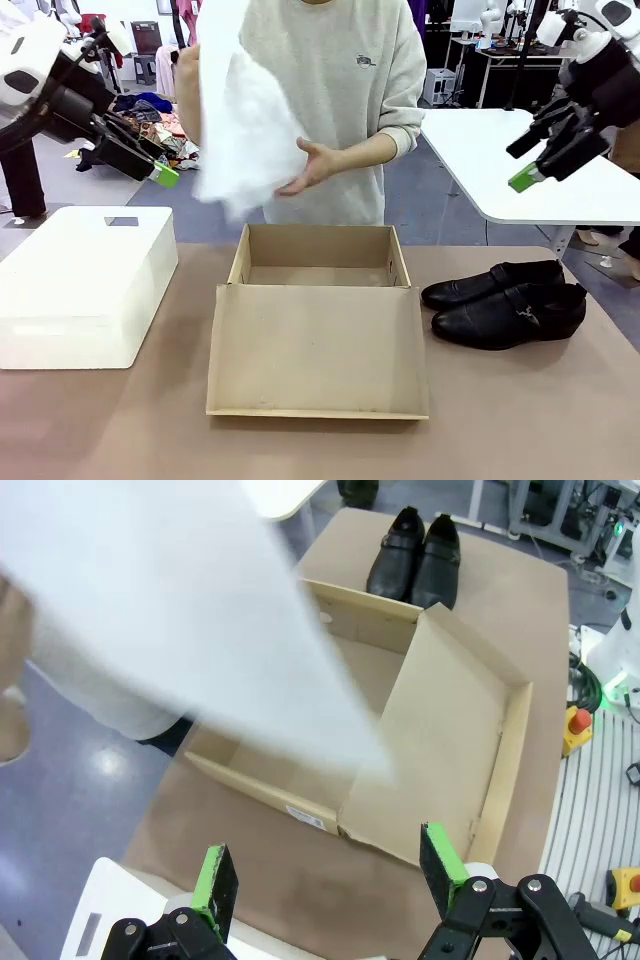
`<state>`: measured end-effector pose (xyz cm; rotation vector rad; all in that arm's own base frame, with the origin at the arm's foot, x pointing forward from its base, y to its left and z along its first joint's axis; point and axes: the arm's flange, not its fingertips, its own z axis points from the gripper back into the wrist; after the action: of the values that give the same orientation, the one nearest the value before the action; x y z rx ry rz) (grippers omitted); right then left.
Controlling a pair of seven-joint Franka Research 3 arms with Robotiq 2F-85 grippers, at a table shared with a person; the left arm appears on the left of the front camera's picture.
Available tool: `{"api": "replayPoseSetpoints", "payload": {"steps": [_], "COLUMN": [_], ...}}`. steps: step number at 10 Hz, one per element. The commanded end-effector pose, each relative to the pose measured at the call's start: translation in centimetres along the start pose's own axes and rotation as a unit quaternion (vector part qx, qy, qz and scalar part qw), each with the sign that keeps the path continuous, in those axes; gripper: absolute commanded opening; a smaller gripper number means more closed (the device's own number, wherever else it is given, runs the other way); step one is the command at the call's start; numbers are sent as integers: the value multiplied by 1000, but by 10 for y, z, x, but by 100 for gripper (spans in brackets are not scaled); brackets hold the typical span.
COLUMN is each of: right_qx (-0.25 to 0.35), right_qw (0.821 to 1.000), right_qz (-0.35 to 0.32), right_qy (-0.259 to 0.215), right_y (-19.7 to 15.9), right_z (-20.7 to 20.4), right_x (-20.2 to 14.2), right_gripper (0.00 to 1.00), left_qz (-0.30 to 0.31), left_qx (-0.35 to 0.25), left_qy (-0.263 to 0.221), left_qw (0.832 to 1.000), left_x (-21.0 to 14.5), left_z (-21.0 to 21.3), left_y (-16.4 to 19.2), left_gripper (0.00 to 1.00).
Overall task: Pack the shoes into the box.
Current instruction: Place one shoe of the Shoes into the Shoes Box.
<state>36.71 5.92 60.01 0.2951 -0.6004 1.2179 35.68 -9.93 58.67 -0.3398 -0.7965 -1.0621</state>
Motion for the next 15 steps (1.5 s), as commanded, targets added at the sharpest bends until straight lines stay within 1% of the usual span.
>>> {"api": "replayPoseSetpoints", "payload": {"steps": [1,5,6,7,9,10,11,15], "right_qx": [-3,-36,-41,-62,-78,-84,-60,-60], "right_qw": [998,987,984,981,980,983,984,984], "right_qz": [47,98,107,102,99,76,92,92], "right_qy": [42,119,134,150,151,148,140,140], "right_y": [-18,-46,-52,-58,-60,-59,-58,-58], "right_z": [6,9,8,7,2,-1,6,6], "right_x": [-3,-23,-28,-32,-33,-33,-34,-34], "right_gripper": [100,100,100,100,100,100,100,100], "left_qz": [-7,-7,-7,-7,-7,-7,-7,-7], "left_qx": [-6,-6,-6,-6,-6,-6,-6,-6], "left_qy": [-8,-8,-8,-8,-8,-8,-8,-8], "left_qw": [1000,1000,1000,1000,1000,1000,1000,1000], "left_x": [-1,-1,-1,-1,-1,-1,-1,-1], "left_z": [1,1,1,1,1,1,1,1], "left_y": [2,2,2,2,2,2,2,2], "left_gripper": [96,96,96,96,96,96,96,96]}}
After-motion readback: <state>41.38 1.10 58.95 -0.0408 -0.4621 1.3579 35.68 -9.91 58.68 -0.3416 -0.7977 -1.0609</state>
